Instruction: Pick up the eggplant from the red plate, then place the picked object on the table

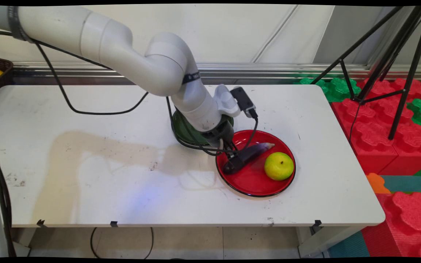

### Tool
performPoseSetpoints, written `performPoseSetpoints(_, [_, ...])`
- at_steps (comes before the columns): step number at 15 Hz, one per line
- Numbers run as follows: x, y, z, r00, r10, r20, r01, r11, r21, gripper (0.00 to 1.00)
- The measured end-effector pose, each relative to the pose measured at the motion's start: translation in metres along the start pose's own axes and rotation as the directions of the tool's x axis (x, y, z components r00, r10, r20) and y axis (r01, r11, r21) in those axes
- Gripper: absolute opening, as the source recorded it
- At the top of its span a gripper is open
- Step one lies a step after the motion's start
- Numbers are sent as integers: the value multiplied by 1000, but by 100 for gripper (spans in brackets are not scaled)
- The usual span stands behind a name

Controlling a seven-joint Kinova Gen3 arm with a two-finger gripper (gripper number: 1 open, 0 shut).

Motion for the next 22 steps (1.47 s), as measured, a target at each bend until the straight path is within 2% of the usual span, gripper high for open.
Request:
performPoseSetpoints(5, [2,3,22,1000,1,2,-1,1000,-30,100])
performPoseSetpoints(11, [1,3,38,1000,-9,3,9,999,-46,100])
performPoseSetpoints(12, [1,3,40,1000,-11,2,11,999,-47,0])
performPoseSetpoints(17, [1,0,41,999,-30,-14,30,999,-29,0])
performPoseSetpoints(22, [0,-2,26,998,-44,-36,44,999,-5,0])
